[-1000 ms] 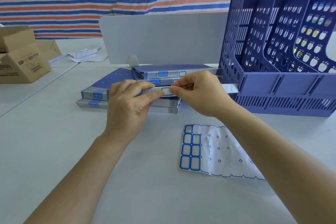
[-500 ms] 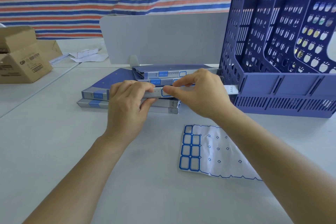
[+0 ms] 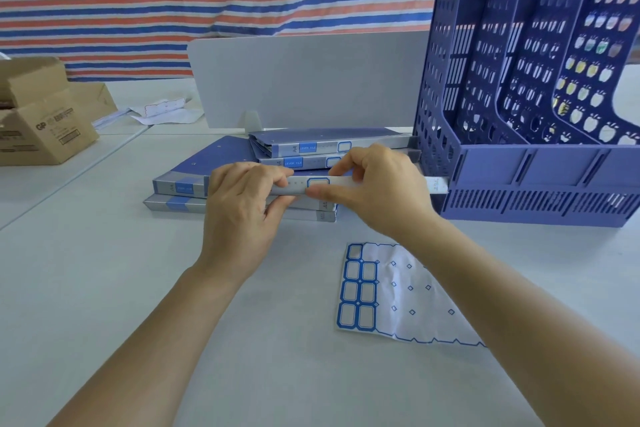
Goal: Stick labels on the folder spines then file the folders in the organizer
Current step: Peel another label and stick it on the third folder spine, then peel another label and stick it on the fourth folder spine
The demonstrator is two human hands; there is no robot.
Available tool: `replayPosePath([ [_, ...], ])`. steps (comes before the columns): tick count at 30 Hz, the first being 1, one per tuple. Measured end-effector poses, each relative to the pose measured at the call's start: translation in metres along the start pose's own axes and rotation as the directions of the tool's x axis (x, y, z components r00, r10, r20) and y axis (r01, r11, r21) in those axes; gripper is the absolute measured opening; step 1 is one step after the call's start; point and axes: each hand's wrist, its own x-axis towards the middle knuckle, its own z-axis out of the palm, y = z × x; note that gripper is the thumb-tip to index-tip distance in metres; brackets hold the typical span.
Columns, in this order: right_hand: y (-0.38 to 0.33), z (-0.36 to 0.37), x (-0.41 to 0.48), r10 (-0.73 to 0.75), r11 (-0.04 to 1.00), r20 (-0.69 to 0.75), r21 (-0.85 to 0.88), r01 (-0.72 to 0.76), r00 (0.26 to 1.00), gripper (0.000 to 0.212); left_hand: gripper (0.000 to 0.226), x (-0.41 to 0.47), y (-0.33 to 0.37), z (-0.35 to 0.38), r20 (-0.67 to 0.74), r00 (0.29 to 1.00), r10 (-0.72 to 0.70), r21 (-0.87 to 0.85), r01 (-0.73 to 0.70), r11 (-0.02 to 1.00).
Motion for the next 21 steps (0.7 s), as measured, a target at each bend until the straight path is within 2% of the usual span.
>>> replayPosePath([
  [3, 0.009, -0.003, 0.006, -0.022, 0.997, 0.061, 0.075, 0.017, 0.998, 0.037, 0.024, 0.002, -0.001, -0.001, -0.012, 1.0, 0.006, -0.004, -0.006, 1.0],
  [6, 0.013, -0.005, 0.009, -0.071, 0.99, 0.055, 0.126, 0.063, 0.996, 0.039, 0.016, 0.004, -0.004, 0.0, -0.038, 0.999, -0.006, 0.016, 0.006, 1.0],
  [9, 0.014, 0.007, 0.006, -0.131, 0.99, 0.018, -0.042, 0.132, 0.991, 0.033, 0.015, 0.003, -0.015, 0.005, -0.024, 0.996, -0.082, 0.073, 0.083, 0.994],
  [11, 0.015, 0.018, 0.001, -0.166, 0.981, -0.004, -0.103, 0.165, 0.986, 0.032, 0.013, -0.001, -0.023, 0.007, 0.01, 0.981, -0.194, 0.133, 0.191, 0.972],
  [14, 0.019, 0.032, -0.006, -0.226, 0.968, 0.062, -0.095, 0.231, 0.972, 0.041, 0.007, -0.008, -0.034, 0.011, 0.094, 0.912, -0.4, 0.213, 0.374, 0.903],
  [16, 0.02, 0.036, -0.009, -0.301, 0.94, 0.124, -0.129, 0.316, 0.946, 0.04, 0.014, -0.011, -0.038, 0.013, 0.182, 0.852, -0.49, 0.22, 0.451, 0.865],
  [18, 0.022, 0.037, -0.011, -0.335, 0.902, 0.178, -0.222, 0.37, 0.925, 0.035, 0.021, -0.011, -0.039, 0.015, 0.255, 0.817, -0.517, 0.216, 0.473, 0.854],
  [21, 0.025, 0.035, -0.012, -0.253, 0.886, 0.249, -0.328, 0.327, 0.935, 0.044, 0.036, -0.011, -0.037, 0.018, 0.313, 0.808, -0.499, 0.238, 0.442, 0.865],
])
